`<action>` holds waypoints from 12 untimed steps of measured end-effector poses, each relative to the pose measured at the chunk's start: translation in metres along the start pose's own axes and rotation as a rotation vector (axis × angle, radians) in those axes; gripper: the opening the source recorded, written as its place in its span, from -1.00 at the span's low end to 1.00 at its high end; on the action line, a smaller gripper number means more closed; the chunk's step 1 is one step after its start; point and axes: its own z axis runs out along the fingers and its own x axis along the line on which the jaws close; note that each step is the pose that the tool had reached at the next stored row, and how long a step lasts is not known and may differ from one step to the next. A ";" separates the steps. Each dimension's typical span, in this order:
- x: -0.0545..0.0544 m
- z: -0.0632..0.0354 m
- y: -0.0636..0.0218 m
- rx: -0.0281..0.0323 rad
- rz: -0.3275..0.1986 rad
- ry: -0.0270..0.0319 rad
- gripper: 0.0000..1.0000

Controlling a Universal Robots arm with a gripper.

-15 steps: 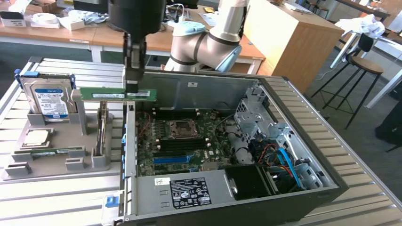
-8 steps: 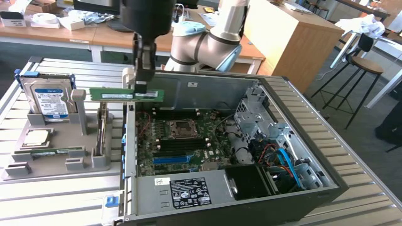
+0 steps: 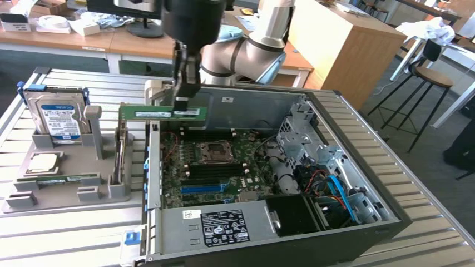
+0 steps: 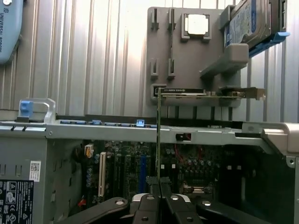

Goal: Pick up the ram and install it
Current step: 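Pick up the ram and move it above insertion slot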

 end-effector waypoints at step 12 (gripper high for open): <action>0.001 -0.0003 -0.0364 0.0001 0.000 -0.0001 -0.77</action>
